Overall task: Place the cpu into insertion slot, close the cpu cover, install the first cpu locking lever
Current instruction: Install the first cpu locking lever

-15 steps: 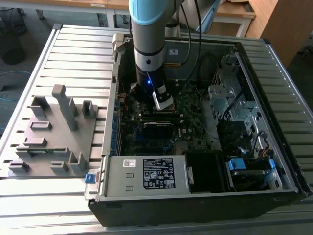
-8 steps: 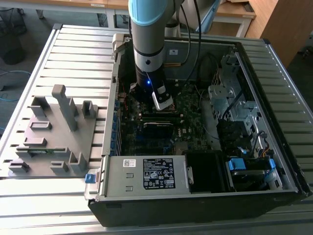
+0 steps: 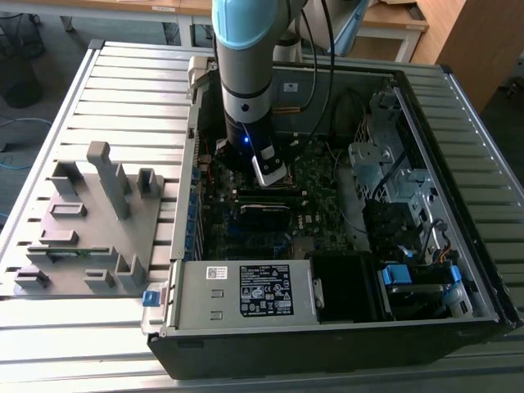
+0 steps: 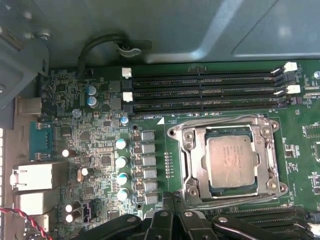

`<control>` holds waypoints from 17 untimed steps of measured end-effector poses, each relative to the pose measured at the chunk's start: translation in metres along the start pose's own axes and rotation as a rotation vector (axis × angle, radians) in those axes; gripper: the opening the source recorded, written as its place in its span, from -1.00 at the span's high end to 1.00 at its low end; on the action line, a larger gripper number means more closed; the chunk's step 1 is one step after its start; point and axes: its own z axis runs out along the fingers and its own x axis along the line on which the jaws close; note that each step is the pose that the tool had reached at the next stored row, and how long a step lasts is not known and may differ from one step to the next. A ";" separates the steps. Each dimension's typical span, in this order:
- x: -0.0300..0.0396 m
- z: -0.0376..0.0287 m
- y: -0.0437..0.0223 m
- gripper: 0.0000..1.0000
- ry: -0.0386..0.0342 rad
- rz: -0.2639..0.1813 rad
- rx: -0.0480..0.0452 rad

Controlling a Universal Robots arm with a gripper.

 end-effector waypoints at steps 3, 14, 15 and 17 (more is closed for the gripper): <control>0.0000 0.0000 0.0000 0.80 0.0001 0.000 -0.0002; 0.0017 0.0044 -0.0008 0.80 0.0016 0.001 -0.0183; 0.0018 0.0048 -0.0008 0.80 0.0016 0.001 -0.0195; 0.0018 0.0048 -0.0008 0.80 0.0017 0.001 -0.0196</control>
